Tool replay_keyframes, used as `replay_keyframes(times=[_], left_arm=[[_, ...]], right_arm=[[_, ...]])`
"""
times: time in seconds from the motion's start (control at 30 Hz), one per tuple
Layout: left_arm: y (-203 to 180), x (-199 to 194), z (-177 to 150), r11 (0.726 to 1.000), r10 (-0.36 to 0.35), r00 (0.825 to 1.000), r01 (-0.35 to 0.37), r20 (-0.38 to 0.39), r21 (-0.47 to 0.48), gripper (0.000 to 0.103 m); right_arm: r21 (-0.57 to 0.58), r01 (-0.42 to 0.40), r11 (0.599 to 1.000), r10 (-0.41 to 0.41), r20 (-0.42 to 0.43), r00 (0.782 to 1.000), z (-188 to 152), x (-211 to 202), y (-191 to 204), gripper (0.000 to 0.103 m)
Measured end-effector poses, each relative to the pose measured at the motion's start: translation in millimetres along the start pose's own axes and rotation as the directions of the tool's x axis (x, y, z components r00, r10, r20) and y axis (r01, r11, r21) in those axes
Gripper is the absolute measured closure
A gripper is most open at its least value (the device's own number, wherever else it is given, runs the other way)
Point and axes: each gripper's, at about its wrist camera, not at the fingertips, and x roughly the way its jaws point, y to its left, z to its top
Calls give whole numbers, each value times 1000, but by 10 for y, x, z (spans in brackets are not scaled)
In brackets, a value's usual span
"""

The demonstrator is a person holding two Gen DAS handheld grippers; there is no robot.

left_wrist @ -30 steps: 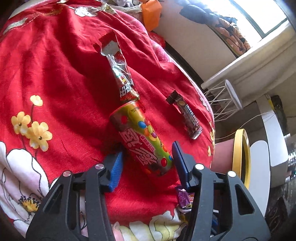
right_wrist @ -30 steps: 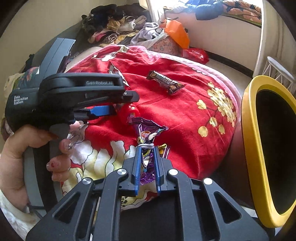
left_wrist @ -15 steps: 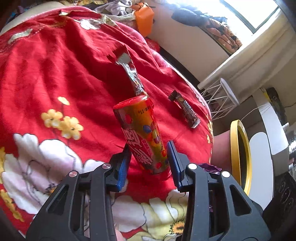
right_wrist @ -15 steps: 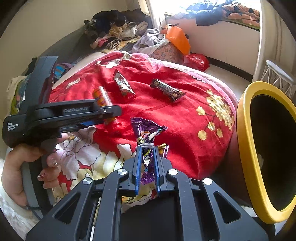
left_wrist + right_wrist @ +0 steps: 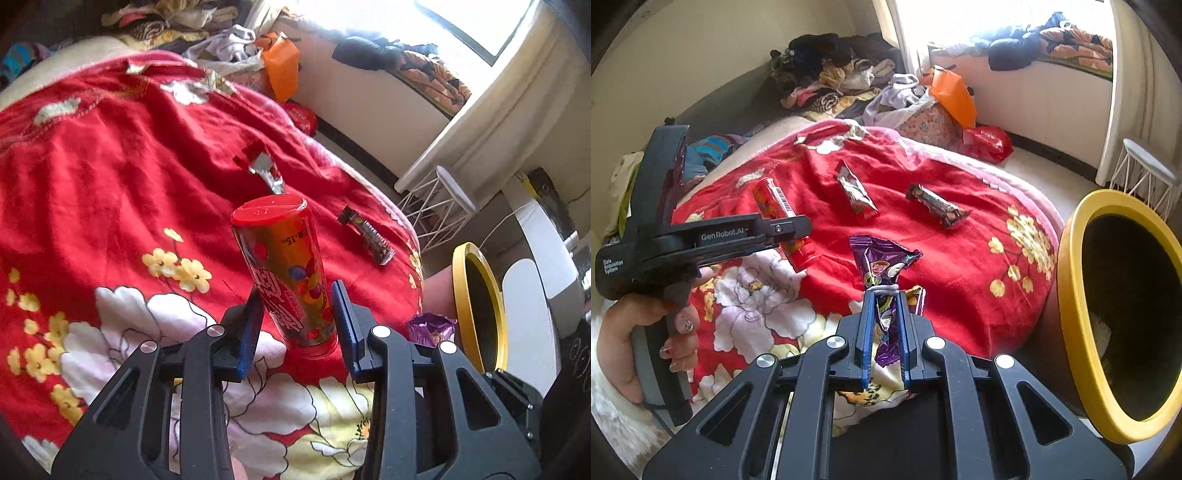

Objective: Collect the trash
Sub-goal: 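Carry the red tube with the left tool while the right tool carries the purple wrapper over the bin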

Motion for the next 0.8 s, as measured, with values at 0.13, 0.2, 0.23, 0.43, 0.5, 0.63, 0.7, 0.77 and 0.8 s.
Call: replay_keyframes(times=[0.13,0.2,0.23,0.43,0.5,0.63,0.7,0.77,0.8], left_arm=[[-75,-139,17,1000,2,999,-3,34,26,73],[-100,-211,11,999,2,999,-4,51,38,73],[-116,-239,13,999,1,998,-4,58,44,73],[-237,-399,15,997,-15,995,8,95,75,74],[-267,-421,15,996,-20,995,11,100,85,74],[-328,-450,14,995,-34,994,23,107,96,74],[-362,-466,16,994,-43,993,31,110,103,74],[-407,-480,14,993,-53,992,41,111,111,74],[-420,-485,9,993,-59,992,46,111,112,74]], right_arm=[[-6,-2,1000,2,16,1000,27,-59,38,92],[-7,1,1000,-1,25,1000,33,-101,46,92],[-5,3,1000,-3,27,1000,38,-109,48,92],[9,9,1000,-9,60,998,80,-227,30,92],[15,12,1000,-13,72,997,96,-268,9,92],[31,18,999,-21,90,996,115,-344,-34,92],[39,24,999,-28,103,994,124,-385,-62,92],[41,33,999,-37,113,993,122,-420,-87,92],[45,37,998,-42,117,992,121,-439,-106,92]])
